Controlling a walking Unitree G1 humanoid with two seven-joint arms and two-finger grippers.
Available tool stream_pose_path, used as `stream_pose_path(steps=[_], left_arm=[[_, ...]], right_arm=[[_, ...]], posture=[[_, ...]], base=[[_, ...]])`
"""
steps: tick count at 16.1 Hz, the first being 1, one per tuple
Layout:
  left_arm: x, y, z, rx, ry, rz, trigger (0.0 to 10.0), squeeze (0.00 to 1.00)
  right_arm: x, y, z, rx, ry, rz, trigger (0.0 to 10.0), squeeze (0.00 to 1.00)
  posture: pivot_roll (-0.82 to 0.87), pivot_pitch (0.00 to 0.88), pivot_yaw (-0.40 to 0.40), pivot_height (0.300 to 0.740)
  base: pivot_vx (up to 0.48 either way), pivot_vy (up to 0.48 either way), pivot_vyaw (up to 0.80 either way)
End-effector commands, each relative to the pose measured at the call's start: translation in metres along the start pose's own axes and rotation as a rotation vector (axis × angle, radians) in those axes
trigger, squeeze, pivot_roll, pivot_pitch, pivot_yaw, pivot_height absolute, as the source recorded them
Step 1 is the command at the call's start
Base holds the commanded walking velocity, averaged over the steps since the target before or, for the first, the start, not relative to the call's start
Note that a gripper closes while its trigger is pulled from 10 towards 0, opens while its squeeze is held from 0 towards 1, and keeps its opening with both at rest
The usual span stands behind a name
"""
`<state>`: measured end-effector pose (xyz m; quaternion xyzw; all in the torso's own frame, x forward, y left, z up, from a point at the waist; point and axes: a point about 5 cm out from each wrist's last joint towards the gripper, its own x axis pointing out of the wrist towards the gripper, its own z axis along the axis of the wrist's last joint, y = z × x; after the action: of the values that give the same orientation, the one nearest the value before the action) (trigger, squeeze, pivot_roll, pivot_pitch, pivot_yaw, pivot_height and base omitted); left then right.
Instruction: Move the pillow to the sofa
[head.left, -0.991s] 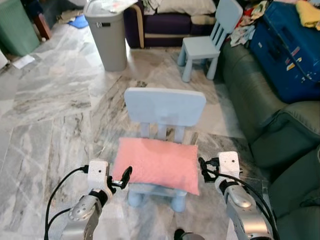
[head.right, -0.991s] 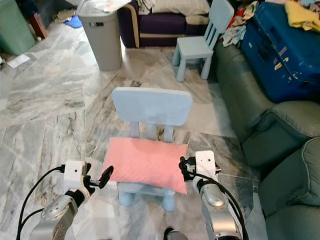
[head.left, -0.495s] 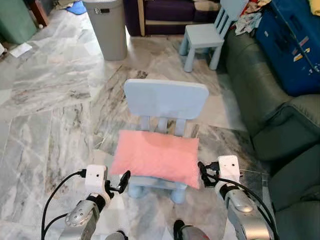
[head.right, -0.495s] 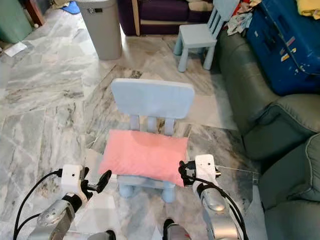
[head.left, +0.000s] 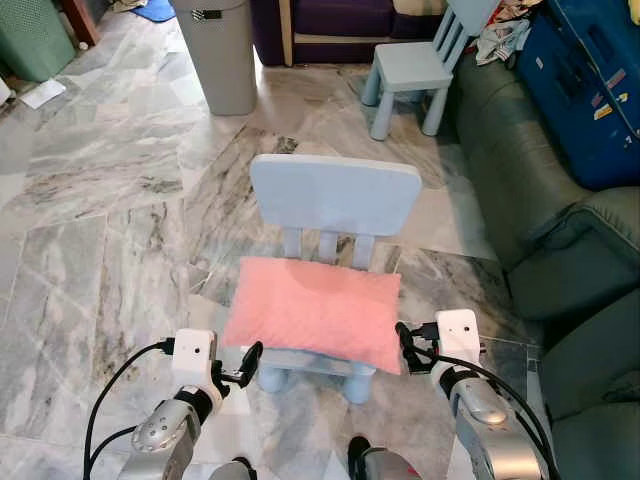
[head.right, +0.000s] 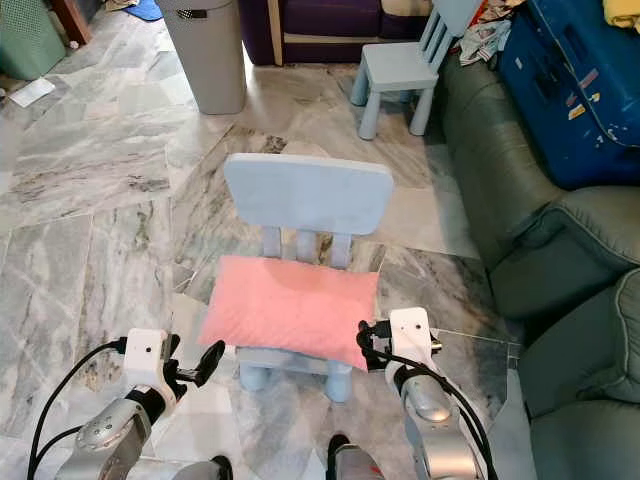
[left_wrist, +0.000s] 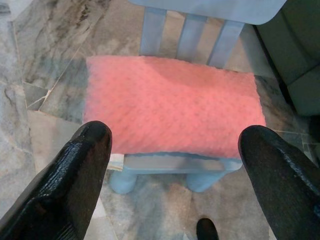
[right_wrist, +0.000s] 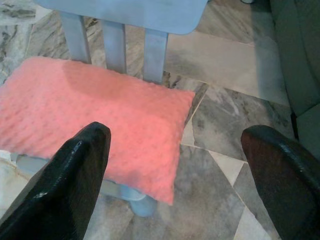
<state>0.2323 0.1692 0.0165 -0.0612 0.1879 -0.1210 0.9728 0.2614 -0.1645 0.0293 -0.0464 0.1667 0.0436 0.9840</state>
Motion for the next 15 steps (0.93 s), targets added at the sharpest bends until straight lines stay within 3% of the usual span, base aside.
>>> stream_pose_path(steps=[1,3,15], left_arm=[[-0.003,0.003,-0.001,0.011,0.011,0.012,10.0,0.0],[-0.003,0.003,-0.001,0.01,0.01,0.014,10.0,0.0],[-0.016,-0.001,-0.011,-0.007,0.037,0.024,10.0,0.0]], right_arm=[[-0.002,0.0,-0.002,0.007,0.014,0.002,10.0,0.0],[-0.002,0.0,-0.002,0.006,0.015,0.005,10.0,0.0],[-0.016,-0.002,-0.01,-0.012,0.053,0.031,10.0,0.0]], posture=[[0.01,0.222,0.014,0.74],[0.01,0.224,0.013,0.735],[0.0,0.273,-0.008,0.605]], base=[[0.0,0.0,0.0],[0.0,0.0,0.0],[0.0,0.0,0.0]])
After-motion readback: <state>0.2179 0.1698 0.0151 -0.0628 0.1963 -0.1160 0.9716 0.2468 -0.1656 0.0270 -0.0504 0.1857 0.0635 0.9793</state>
